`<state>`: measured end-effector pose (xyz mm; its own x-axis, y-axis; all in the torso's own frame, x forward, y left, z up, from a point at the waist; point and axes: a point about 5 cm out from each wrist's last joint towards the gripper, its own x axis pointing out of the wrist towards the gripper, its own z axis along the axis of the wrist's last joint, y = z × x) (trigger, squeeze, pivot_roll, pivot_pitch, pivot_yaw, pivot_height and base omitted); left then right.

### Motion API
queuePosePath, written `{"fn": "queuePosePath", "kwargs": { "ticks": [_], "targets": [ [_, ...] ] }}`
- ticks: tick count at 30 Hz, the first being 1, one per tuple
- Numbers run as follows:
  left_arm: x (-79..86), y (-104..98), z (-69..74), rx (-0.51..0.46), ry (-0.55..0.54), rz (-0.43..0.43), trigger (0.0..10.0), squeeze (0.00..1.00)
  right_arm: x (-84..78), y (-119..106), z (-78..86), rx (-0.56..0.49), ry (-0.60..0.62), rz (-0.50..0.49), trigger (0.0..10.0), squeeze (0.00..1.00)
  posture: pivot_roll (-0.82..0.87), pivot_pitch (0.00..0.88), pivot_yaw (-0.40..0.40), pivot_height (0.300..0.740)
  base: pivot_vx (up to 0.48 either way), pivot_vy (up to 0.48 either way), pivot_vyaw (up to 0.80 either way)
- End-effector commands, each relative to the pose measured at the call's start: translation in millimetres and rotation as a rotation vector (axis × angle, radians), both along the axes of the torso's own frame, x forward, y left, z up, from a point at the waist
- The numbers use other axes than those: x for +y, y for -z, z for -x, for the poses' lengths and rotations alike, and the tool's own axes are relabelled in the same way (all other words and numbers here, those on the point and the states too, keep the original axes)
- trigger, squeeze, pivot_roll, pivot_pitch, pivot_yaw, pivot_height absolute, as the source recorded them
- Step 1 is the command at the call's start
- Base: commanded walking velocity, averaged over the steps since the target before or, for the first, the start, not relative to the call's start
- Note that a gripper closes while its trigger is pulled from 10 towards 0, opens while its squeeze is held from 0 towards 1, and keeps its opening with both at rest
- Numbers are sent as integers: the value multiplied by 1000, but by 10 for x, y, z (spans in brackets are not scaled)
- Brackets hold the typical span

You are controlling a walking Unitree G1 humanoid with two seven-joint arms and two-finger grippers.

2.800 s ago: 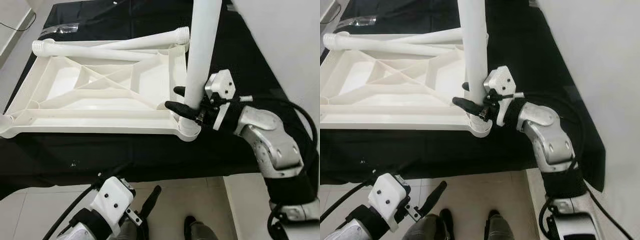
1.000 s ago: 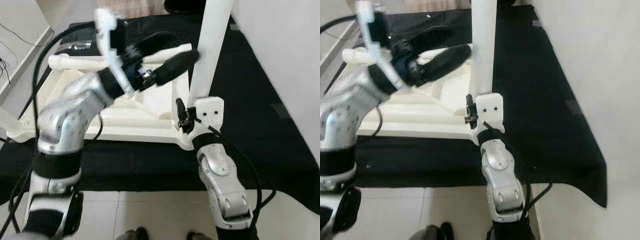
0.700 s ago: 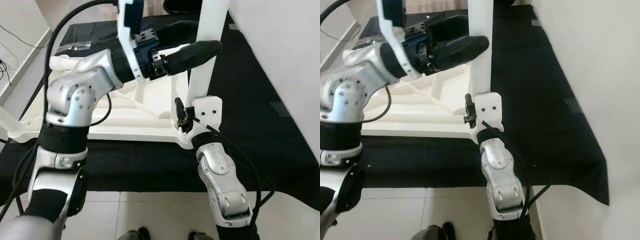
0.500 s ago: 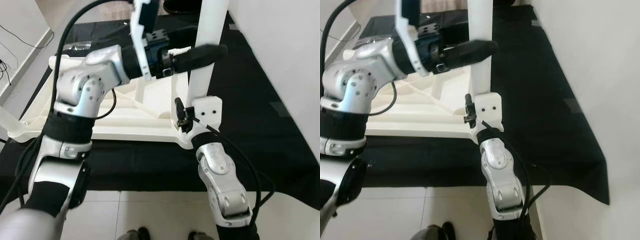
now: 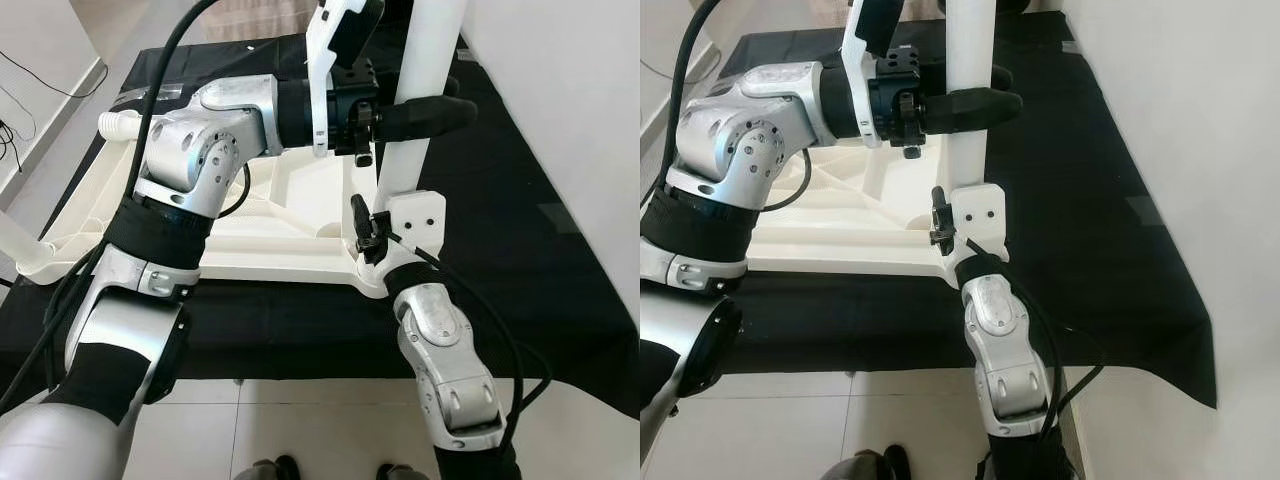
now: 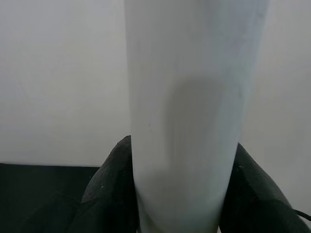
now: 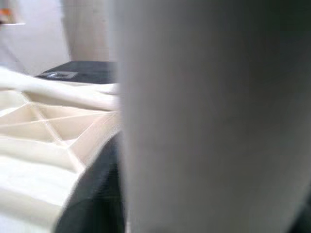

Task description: Building children table

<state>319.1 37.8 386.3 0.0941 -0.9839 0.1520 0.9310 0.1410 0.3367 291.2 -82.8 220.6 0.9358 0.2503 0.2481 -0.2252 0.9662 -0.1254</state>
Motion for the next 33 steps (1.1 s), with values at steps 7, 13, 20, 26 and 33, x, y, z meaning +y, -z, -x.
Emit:
{"fn": "queuePosePath", "kwargs": {
  "ticks": [7, 13, 20, 26, 33],
  "targets": [
    [-52, 12, 66, -40, 9, -34, 0, 0, 140, -75, -75, 3, -303, 66, 10000, 1000, -25, 177, 76, 740, 0, 0, 0],
    [-69, 36, 86, -21, 9, 15, 0, 0, -135, -439, -397, -11, -560, 267, 10000, 0, -32, 177, 56, 740, 0, 0, 0],
    [-79, 50, 124, 3, -9, 76, 0, 0, -150, -657, -511, -17, -734, 312, 10000, 0, -32, 187, 33, 740, 0, 0, 0],
    [-71, 28, 150, 10, -8, 133, 0, 0, -162, -750, -561, -13, -801, 296, 10000, 0, -34, 191, 19, 740, 0, 0, 0],
    [38, -114, 287, 6, 137, 248, 0, 0, -38, -812, -431, 31, -1084, 194, 10000, 0, -38, 193, 6, 740, 0, 0, 0]
  ]
}}
